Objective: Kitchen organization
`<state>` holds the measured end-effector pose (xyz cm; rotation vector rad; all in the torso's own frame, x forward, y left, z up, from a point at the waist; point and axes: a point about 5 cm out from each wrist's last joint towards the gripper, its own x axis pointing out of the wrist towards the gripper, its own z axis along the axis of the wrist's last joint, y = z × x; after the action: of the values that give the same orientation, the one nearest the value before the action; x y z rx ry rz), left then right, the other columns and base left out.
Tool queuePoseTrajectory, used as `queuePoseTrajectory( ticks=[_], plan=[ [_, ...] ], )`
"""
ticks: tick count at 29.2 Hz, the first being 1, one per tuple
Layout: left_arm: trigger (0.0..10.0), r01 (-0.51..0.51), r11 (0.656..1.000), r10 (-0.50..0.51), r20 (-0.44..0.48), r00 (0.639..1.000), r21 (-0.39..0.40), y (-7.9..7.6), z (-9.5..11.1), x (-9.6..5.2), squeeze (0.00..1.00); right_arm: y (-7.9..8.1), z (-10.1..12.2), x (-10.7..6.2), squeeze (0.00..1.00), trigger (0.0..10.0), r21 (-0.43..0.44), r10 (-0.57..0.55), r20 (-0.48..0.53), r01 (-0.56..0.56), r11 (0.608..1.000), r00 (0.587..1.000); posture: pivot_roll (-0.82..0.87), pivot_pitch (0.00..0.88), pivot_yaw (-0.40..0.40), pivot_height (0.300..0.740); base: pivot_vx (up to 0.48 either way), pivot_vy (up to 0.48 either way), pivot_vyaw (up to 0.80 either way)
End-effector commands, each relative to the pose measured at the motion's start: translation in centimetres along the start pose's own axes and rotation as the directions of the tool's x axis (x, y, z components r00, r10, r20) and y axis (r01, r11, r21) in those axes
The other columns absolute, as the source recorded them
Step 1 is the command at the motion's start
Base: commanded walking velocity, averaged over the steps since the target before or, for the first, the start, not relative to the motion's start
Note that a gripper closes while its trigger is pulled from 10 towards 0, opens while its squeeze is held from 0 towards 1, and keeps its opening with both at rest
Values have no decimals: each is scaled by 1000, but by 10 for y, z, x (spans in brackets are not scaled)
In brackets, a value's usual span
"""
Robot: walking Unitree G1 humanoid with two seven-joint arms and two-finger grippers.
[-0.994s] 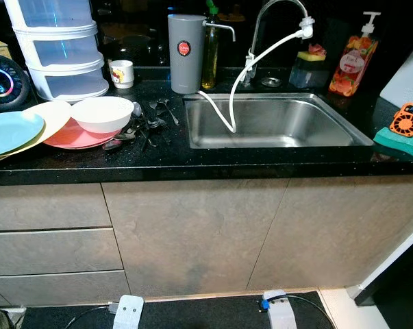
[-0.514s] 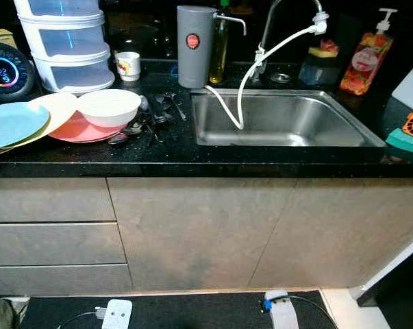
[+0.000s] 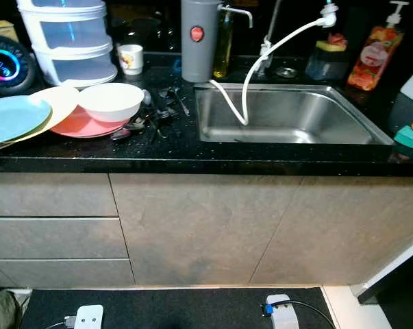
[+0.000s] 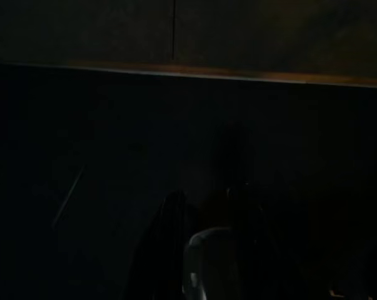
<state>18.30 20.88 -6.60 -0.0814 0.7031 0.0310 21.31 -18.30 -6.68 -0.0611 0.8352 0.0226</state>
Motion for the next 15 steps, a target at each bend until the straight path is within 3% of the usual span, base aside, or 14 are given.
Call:
queuePoseTrajectory(
  ticks=[1, 15],
  plan=[
    [10000, -5, 999, 9, -64, 998, 50, 8, -4, -1, 0, -5, -6, -2, 0, 10000, 1, -30, -11, 30, 1000, 999, 54, 120, -49, 740, 0, 0, 0],
    [10000, 50, 998, -50, 1, 999, -42, -7, 10, 7, 0, -4, -3, -1, 0, 10000, 68, -62, -1, 62, 996, 998, 44, 71, -13, 740, 0, 0, 0]
  ],
)
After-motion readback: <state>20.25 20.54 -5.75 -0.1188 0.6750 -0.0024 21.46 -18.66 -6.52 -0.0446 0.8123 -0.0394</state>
